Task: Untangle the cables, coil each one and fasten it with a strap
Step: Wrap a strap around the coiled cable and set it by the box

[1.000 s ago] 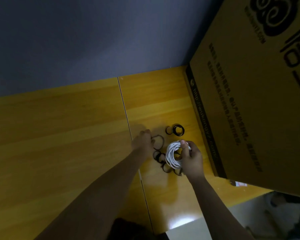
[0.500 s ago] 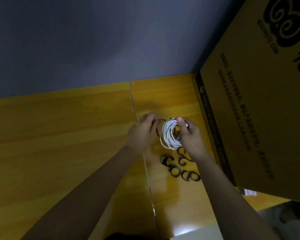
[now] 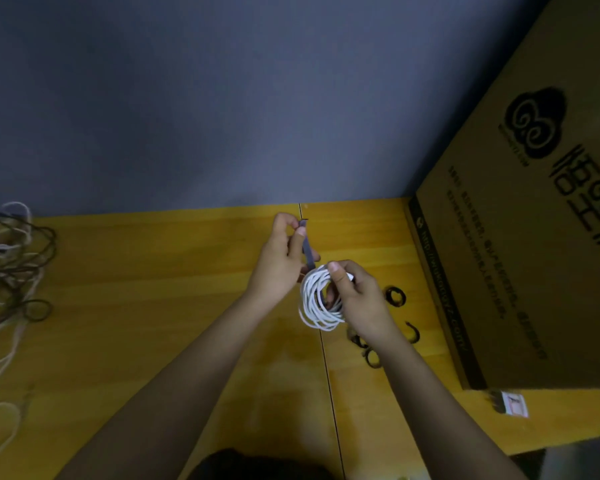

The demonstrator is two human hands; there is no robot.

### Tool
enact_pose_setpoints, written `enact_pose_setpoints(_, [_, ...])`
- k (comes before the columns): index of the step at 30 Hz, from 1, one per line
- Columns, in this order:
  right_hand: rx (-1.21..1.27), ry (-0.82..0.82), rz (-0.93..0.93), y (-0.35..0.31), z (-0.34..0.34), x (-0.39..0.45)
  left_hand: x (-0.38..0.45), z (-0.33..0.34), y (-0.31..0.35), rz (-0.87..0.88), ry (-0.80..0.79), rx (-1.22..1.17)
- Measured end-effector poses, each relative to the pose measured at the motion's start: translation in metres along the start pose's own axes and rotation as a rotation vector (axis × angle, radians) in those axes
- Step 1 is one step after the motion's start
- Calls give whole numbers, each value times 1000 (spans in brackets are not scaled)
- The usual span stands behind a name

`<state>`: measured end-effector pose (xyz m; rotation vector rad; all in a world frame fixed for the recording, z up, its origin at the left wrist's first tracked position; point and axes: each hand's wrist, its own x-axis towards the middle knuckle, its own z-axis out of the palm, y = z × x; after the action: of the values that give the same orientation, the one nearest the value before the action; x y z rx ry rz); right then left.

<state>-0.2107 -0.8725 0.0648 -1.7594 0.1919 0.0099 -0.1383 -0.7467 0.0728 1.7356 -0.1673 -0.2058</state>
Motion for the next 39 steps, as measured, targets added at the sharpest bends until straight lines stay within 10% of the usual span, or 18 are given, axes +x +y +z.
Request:
enact_pose_setpoints(11, [-123, 116, -53, -11, 24, -9, -37, -39, 29, -369, -201, -389])
enact_pose_setpoints(23, [76, -1, -20, -40, 29, -22, -44, -44, 34, -285, -118, -373])
enact_pose_setpoints(31, [-321, 149, -467, -24, 17, -23, -42, -43, 41, -290, -136, -368])
enact_pose_setpoints(39, [-331, -38, -439, -31, -4, -23, -45, -48, 40, -300, -151, -369])
